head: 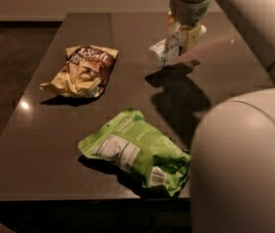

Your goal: Place blue plastic bottle upright

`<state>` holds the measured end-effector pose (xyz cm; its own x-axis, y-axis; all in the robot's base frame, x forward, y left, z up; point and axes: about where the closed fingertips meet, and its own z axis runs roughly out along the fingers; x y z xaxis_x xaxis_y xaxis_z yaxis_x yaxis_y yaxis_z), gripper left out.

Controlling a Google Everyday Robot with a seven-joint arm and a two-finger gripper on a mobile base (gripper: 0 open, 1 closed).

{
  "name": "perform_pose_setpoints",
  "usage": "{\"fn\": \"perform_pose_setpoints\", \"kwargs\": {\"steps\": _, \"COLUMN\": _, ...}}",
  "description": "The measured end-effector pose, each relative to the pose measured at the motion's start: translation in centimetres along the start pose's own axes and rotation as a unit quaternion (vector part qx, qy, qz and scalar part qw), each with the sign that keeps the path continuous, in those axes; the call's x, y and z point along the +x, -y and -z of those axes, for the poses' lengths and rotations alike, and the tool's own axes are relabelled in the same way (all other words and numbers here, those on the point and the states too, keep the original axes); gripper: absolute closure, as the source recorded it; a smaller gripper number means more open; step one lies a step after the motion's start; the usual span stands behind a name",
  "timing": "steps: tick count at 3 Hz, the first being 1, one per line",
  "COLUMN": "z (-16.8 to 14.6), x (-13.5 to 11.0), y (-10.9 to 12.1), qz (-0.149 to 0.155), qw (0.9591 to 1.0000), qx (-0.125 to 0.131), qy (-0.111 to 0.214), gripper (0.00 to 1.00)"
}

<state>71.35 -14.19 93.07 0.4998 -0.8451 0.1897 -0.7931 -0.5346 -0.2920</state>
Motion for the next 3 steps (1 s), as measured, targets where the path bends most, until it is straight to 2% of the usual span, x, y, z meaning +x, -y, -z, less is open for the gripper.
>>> {"fn": "perform_pose_setpoints", "kwargs": {"steps": 1, "z": 5.4, "x": 1.1, "y": 0.0, "qz": 0.051, "qw": 0.9929, "qx": 0.074, "qy": -0.078, "gripper": 1.00}}
{"fn": "perform_pose_setpoints", "kwargs": {"steps": 2, "z": 10.4, "x": 1.2, "y": -1.8, "qz": 0.115, "qw": 0.9672, "qx": 0.149, "qy": -0.170, "gripper": 1.00}}
{"fn": "perform_pose_setpoints", "kwargs": {"steps": 3, "z": 9.1, "x": 0.1, "y": -3.4, "qz": 0.174, "qw": 0.9457, "qx": 0.173, "qy": -0.213, "gripper": 1.00}}
